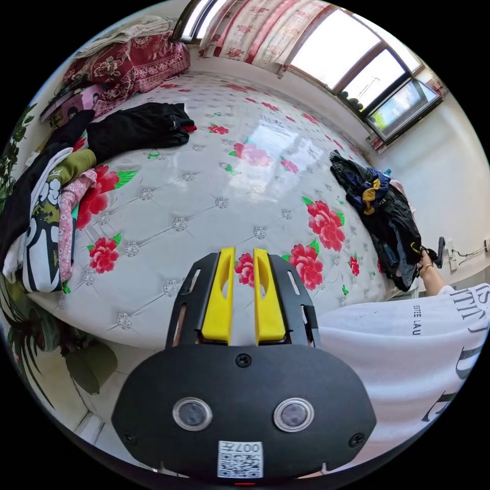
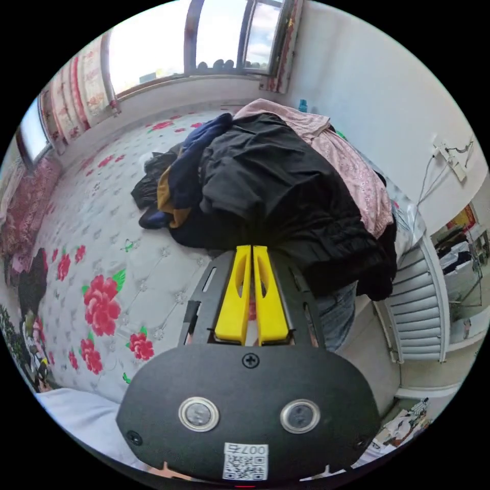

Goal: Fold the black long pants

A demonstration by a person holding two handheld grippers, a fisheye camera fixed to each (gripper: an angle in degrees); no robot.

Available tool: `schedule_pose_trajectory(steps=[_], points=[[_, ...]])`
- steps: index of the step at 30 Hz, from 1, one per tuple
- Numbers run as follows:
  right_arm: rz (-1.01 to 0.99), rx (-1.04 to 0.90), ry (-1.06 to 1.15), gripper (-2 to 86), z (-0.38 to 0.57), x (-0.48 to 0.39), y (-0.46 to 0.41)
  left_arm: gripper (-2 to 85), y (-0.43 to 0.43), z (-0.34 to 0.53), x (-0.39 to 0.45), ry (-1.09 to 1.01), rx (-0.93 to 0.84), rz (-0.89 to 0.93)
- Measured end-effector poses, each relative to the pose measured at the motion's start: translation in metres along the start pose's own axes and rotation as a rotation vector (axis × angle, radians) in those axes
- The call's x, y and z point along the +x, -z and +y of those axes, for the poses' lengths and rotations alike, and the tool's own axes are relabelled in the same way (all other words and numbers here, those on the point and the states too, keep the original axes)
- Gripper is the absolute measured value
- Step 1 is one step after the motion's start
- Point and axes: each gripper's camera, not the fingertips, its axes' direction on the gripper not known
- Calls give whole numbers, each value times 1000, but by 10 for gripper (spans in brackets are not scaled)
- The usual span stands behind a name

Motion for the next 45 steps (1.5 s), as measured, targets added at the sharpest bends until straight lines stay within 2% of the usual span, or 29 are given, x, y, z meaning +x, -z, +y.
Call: schedule_pose_trajectory(steps=[1,4,9,12,13,15,18,20,22,25,27,28,30,33,36,39,42,45], points=[[-34,9,36,2,5,-11,4,63,-8,-4,-4,-21,-22,28],[-324,33,170,-1,33,-75,23,64,-17,-19,-14,-107,-66,72],[-709,-97,560,-2,100,-272,35,72,-19,-34,-33,-219,-43,106],[-990,-225,827,-2,141,-391,47,76,-16,-30,-50,-220,-11,152],[-1029,-244,888,-2,150,-414,53,77,-13,-26,-60,-216,7,149],[-1184,-269,1135,-1,176,-494,83,78,-7,-20,-80,-191,21,143],[-1421,-294,1299,2,181,-564,119,77,15,-12,-125,-114,61,95],[-1482,-310,1376,7,191,-597,135,76,29,-7,-154,-66,87,35],[-1434,-257,1428,17,204,-616,142,74,42,-2,-191,7,98,-57],[-1234,-208,1374,36,205,-622,119,75,53,4,-222,65,98,-165],[-1006,-211,1213,51,178,-598,80,75,56,7,-225,54,100,-179],[-954,-216,1148,54,167,-587,68,76,56,8,-222,27,91,-182],[-806,-256,858,65,120,-526,21,77,50,8,-208,-47,60,-182],[-618,-243,549,76,66,-442,-18,84,17,6,-179,-175,-30,-121],[-418,-175,388,86,20,-380,-35,99,-42,0,-158,-231,-144,-112],[-245,-108,273,98,-31,-336,-46,111,-110,-6,-153,-200,-305,-215],[-125,-102,177,106,-84,-300,-67,96,-129,-11,-132,-297,-270,-366],[-47,-145,170,105,-129,-283,-100,76,-138,-19,-122,-308,-306,-415]])
